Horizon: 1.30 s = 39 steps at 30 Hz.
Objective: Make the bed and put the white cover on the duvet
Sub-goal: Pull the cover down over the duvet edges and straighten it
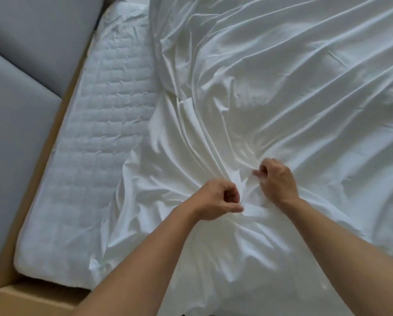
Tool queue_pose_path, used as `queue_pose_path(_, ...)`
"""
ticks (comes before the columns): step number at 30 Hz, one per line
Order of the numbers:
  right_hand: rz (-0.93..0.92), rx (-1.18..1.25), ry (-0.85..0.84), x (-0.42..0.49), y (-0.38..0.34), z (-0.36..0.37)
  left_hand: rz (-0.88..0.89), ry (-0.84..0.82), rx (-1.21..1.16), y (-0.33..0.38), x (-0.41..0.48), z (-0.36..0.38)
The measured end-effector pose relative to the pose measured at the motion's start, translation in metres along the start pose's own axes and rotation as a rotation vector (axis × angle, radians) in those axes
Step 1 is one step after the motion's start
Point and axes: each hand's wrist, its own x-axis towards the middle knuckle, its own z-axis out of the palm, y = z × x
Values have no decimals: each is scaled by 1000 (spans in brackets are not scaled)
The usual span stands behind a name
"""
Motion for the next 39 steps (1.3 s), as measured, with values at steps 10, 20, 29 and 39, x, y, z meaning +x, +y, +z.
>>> queue_pose_path(10,372,-453,-481,-16,60,-94,-177,714,248,2,37,-44)
queue_pose_path(20,-1,-226,163,21,-76,-15,-586,483,-109,-66,43,-85)
queue_pose_path(29,162,158,-273,45,-160,49,-390,424,-251,-78,18,-108)
queue_pose_path(39,141,306,-138,47,-216,67,-143,770,118,-71,-26,-144)
